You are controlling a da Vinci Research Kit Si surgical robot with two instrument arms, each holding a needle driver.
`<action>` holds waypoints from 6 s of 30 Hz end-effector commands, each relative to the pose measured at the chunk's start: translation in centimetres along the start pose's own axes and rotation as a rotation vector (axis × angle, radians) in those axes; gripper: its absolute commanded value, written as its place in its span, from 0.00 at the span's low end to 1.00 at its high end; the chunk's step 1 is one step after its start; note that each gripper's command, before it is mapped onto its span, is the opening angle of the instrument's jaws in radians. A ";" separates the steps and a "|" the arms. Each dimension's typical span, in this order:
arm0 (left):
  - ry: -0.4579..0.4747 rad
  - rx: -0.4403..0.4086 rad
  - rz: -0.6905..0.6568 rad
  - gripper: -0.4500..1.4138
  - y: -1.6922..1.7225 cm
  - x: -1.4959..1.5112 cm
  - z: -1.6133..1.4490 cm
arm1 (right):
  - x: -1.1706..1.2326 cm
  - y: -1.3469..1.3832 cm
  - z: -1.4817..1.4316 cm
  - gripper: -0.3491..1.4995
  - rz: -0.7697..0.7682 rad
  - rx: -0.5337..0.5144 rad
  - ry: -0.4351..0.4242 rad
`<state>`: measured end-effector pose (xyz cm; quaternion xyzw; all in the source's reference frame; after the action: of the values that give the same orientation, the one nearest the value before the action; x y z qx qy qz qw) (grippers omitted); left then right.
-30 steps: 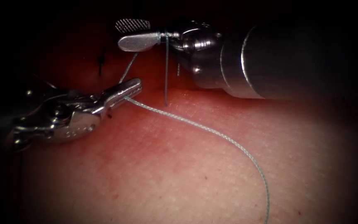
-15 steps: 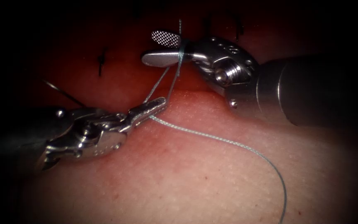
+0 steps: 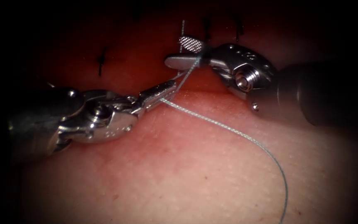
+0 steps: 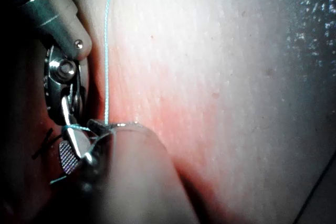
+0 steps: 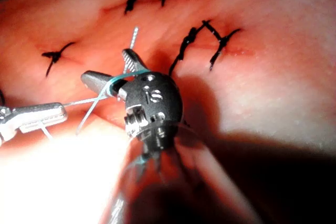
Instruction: Wound Closure
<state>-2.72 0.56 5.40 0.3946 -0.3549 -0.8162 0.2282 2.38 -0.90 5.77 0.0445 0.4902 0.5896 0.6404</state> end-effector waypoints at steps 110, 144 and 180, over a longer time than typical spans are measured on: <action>-0.318 0.223 -0.387 0.00 -1.09 -3.19 1.97 | -0.97 -1.79 -0.81 0.00 -0.393 -0.145 -0.172; -0.360 0.266 -0.425 0.00 -1.19 -3.44 2.20 | -1.66 -1.97 -1.13 0.00 -0.463 -0.133 -0.299; 0.522 -0.021 -0.704 0.00 -0.96 -1.47 0.27 | -0.85 -1.46 -0.95 0.69 -0.447 0.201 -0.169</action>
<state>-2.09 2.11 5.43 0.6868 -0.1141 -0.7176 0.0203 2.84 -2.53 4.79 0.0504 0.4894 0.3749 0.7858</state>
